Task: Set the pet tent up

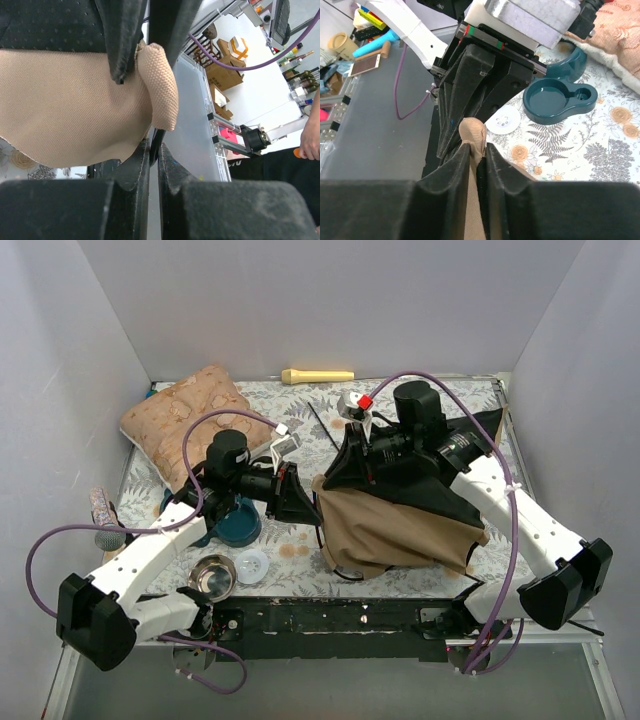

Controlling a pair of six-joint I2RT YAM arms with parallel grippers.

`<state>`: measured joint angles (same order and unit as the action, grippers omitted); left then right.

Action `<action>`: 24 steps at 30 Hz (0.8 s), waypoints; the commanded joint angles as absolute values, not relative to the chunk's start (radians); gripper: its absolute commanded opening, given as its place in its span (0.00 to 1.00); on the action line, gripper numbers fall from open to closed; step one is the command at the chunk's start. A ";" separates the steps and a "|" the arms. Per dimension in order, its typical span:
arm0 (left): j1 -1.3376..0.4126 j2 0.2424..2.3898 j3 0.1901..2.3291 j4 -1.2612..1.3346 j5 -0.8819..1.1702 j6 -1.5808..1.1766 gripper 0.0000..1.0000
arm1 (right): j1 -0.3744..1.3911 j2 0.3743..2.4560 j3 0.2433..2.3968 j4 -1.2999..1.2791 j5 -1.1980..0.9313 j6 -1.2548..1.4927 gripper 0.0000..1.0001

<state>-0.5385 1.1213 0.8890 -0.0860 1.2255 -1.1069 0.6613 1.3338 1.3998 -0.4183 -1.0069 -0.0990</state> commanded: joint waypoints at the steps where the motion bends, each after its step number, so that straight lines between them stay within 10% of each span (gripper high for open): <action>1: -0.541 1.143 0.919 -0.198 1.247 -1.091 0.00 | 0.664 1.351 1.457 -0.410 -1.063 -0.084 0.17; 4: -0.543 1.173 0.931 -0.230 1.266 -1.091 0.00 | 0.664 1.358 1.466 -0.419 -1.091 -0.089 0.02; 24: -0.597 1.278 0.986 -0.402 1.284 -1.008 0.00 | 0.733 1.575 1.770 -1.239 -1.082 -0.805 0.01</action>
<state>-0.5835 1.2652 0.9642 -0.3050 1.3098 -1.0008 0.7029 1.5539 1.7111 -1.0233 -1.0409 -0.6121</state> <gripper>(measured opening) 0.049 0.032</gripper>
